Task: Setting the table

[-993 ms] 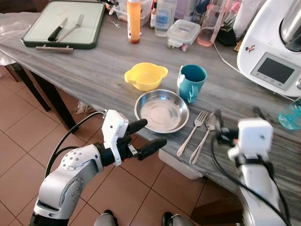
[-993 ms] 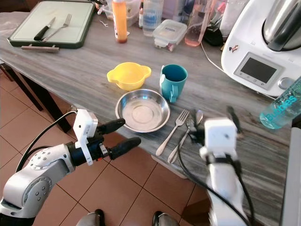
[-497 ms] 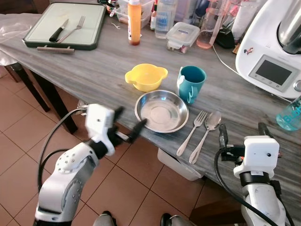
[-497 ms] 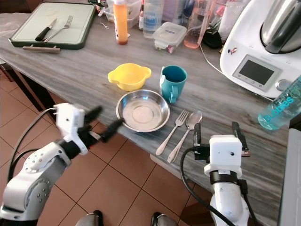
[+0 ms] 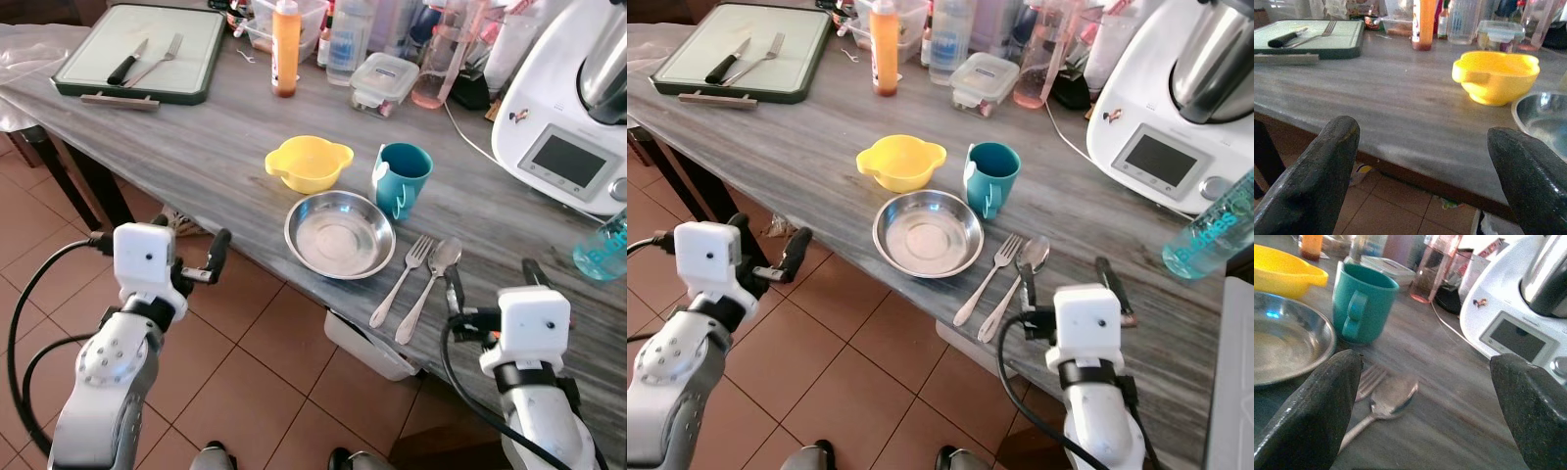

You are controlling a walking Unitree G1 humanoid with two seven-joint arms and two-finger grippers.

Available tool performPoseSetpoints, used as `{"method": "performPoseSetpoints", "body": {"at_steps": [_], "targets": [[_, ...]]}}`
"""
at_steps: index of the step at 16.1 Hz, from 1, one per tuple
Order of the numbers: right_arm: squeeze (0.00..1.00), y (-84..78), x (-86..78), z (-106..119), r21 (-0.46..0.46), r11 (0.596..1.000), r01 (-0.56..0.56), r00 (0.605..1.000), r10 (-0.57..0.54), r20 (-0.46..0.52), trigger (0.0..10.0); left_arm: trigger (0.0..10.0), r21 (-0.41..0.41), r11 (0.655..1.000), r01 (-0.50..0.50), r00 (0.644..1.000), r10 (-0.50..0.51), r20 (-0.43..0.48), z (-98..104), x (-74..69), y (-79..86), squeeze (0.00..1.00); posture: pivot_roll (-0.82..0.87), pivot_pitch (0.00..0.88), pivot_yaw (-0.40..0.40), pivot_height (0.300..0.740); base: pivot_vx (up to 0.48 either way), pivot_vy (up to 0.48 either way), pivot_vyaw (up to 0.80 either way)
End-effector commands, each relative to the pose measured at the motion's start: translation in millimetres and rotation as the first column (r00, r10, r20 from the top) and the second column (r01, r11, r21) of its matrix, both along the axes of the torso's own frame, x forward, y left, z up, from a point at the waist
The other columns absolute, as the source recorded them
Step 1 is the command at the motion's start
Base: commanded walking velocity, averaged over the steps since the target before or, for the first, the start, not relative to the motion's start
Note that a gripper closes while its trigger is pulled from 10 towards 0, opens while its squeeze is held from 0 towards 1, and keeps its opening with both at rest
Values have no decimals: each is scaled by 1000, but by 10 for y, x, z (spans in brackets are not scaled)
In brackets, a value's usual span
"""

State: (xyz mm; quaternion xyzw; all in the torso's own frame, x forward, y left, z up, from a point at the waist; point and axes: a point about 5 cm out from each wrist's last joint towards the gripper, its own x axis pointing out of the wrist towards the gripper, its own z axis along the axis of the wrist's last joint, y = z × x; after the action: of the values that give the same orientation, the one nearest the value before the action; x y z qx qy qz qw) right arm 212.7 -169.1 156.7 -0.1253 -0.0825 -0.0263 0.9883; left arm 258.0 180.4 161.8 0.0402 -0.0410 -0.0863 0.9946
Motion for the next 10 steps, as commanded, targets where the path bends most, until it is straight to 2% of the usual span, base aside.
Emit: {"method": "performPoseSetpoints", "body": {"at_steps": [1,3,7,10], "targets": [[1000,3,-1,-13,-3,1000,-9,1000,9,-8,10000,10000,16,999,37,999,-37,-4,-22,-32,-65,0,205,167,-116,740,0,0,0],[1000,83,-1,-33,-7,999,-33,999,33,-12,10000,10000,25,1000,18,1000,-18,-6,-51,-26,-42,0,213,166,-106,740,0,0,0],[1000,108,-3,-61,8,1000,-26,999,27,-17,10000,10000,24,999,39,999,-39,-5,-26,2,-72,0,215,166,-95,740,0,0,0],[1000,114,7,-51,9,1000,-23,1000,23,-9,10000,10000,36,998,50,999,-51,6,-10,35,-85,0,213,163,-93,740,0,292,0]]}}
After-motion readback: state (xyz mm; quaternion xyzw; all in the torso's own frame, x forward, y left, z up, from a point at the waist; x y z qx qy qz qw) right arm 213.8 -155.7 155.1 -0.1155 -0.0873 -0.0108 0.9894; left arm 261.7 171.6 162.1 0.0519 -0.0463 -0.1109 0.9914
